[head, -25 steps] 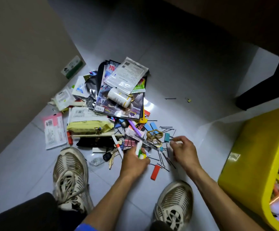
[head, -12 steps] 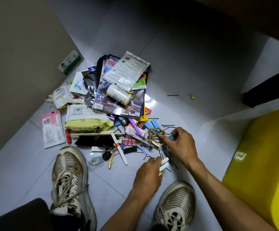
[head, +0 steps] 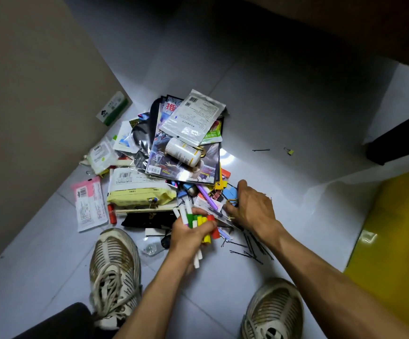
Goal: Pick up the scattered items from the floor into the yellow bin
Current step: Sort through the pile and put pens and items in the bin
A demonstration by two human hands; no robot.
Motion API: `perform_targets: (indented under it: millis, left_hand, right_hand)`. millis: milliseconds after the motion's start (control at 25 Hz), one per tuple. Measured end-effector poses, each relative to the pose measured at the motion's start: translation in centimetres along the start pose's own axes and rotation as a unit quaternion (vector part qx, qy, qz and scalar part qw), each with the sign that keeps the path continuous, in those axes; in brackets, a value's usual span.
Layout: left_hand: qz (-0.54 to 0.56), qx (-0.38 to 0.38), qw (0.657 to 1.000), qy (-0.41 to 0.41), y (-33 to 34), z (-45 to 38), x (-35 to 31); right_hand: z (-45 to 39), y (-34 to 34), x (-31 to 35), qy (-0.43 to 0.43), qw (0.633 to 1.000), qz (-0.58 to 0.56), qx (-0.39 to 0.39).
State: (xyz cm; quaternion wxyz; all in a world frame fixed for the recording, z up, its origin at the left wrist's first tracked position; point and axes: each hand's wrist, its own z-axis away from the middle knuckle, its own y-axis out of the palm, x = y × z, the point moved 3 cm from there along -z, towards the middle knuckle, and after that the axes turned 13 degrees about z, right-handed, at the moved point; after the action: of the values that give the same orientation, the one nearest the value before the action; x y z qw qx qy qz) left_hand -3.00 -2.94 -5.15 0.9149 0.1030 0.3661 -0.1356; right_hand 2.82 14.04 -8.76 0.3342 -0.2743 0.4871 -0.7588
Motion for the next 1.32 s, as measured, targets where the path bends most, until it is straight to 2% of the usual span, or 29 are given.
perform_targets:
  millis: [120,280,400,560,600,640,720,760,800,840,920,1040,1160,1240,1320]
  left_hand:
    - [0.038,-0.01,0.999,-0.01,-0.1,-0.7,-1.2]
    - [0.032,-0.005,0.999,-0.013,1.1,-0.9,-2.0]
    - [0.06,-0.001,0.998,-0.016,1.9,-0.9,-2.4]
    - [0.079,-0.005,0.996,-0.029,2.7,-0.8,-2.6]
    - [0.096,-0.002,0.995,-0.036,3.0,-0.8,-2.8]
    - [0.118,0.004,0.992,-0.044,3.4,-0.7,-3.2]
    - [0.162,0.029,0.984,-0.064,4.7,-0.2,-4.2]
    - [0.177,0.047,0.98,-0.076,5.7,0.4,-4.7]
    - [0.186,0.073,0.976,-0.086,7.0,1.3,-5.5]
    - [0.19,0.107,0.971,-0.095,8.6,2.5,-6.2]
    - [0.169,0.188,0.962,-0.1,12.5,6.0,-7.6]
    - [0.12,0.302,0.941,-0.095,19.4,13.2,-8.0]
    - [0.058,0.373,0.922,-0.089,25.3,19.9,-6.1]
    - [-0.011,0.385,0.919,-0.087,28.3,23.4,-3.5]
    - [-0.046,0.41,0.903,-0.12,30.1,25.8,-1.7]
  right_hand:
    - [0.3,0.5,0.9,0.019,0.997,0.062,-0.032]
    - [0.9,1.2,1.8,0.027,0.991,0.117,-0.058]
    - [0.9,1.5,1.0,0.031,0.997,0.047,-0.059]
    - [1.0,0.8,-1.2,0.102,0.983,-0.15,-0.029]
    - [1.1,0.3,-1.7,0.136,0.957,-0.253,-0.023]
    - [1.3,-0.2,-2.0,0.169,0.906,-0.387,-0.021]
    - [2.2,-2.2,-2.4,0.205,0.737,-0.644,-0.01]
    - [3.0,-3.6,-2.4,0.205,0.655,-0.727,0.001]
    - [4.1,-5.3,-2.7,0.194,0.594,-0.781,0.007]
    - [5.3,-7.3,-3.0,0.176,0.552,-0.815,0.003]
    - [8.8,-11.6,-4.8,0.136,0.508,-0.85,-0.034]
    - [15.5,-16.4,-10.2,0.116,0.483,-0.855,-0.149]
    - [21.6,-18.0,-15.7,0.166,0.462,-0.832,-0.259]
    - [25.1,-17.9,-18.8,0.22,0.46,-0.813,-0.282]
    - [27.6,-17.2,-21.6,0.274,0.465,-0.786,-0.302]
